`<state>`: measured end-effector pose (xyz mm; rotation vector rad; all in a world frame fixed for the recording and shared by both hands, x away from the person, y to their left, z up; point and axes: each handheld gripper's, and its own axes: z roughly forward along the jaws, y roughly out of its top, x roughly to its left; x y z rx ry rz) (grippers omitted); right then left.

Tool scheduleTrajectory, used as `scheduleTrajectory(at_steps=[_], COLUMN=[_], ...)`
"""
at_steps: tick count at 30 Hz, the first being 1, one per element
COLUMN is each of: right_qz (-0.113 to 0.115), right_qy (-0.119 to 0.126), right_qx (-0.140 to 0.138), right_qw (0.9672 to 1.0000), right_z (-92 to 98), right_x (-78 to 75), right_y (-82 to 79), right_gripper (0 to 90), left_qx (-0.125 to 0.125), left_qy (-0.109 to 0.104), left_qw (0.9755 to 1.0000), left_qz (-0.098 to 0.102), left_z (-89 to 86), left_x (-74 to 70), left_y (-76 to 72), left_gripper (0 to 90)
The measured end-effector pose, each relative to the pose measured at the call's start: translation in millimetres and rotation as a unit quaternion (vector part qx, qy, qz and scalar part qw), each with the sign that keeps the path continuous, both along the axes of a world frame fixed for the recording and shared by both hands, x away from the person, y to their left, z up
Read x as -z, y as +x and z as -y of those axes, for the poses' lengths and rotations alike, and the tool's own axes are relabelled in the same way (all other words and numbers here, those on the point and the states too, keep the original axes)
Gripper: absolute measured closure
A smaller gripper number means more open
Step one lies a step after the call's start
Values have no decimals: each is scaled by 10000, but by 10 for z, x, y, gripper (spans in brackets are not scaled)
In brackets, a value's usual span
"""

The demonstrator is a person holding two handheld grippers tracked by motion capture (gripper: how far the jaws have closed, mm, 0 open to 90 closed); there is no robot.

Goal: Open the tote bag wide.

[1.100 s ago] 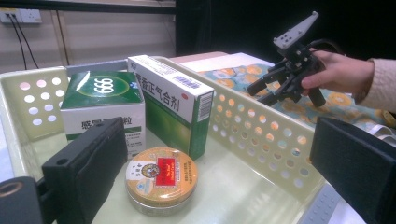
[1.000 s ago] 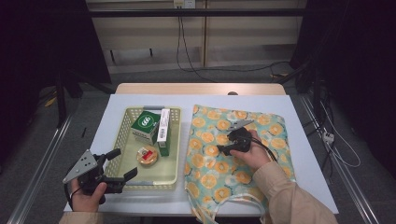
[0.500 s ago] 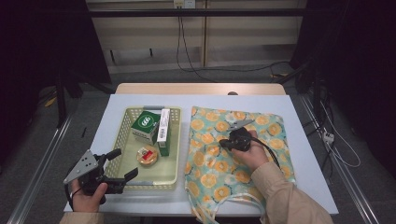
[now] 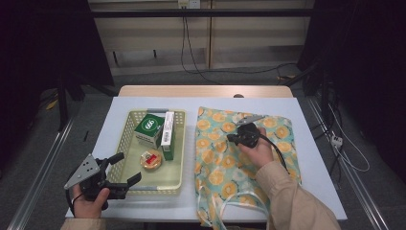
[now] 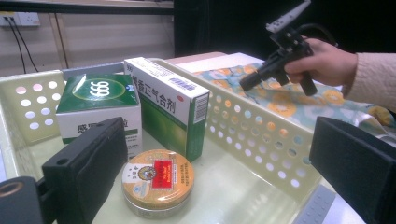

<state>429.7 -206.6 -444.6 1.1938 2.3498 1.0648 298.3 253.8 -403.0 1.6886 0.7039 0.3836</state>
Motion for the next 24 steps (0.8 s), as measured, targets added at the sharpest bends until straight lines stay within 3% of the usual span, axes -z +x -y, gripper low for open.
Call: scheduleTrajectory(at_steps=[5, 12, 15, 22, 24], right_qz=[103, 247, 401, 768, 795], right_qy=[-71, 51, 214, 277, 317], right_qx=[257, 599, 765, 969, 987], right_qw=[9996, 9979, 9960, 9919, 9914], right_z=[95, 237, 325, 366, 372], right_x=[-38, -110, -265, -624, -668], right_y=[191, 414, 537, 735, 771], right_gripper=[900, 900, 900, 900, 900], left_qx=[-53, -68, -92, -109, -98], left_qy=[-69, -103, -100, -104, -91], left_qw=[10000, 9999, 9999, 9999, 9999], left_qz=[-5, -48, -46, -55, -60], left_z=[-27, -50, -60, -59, -54], left_x=[3, 18, 17, 20, 19], left_y=[2, 14, 17, 21, 19], left_gripper=[42, 42, 42, 42, 41])
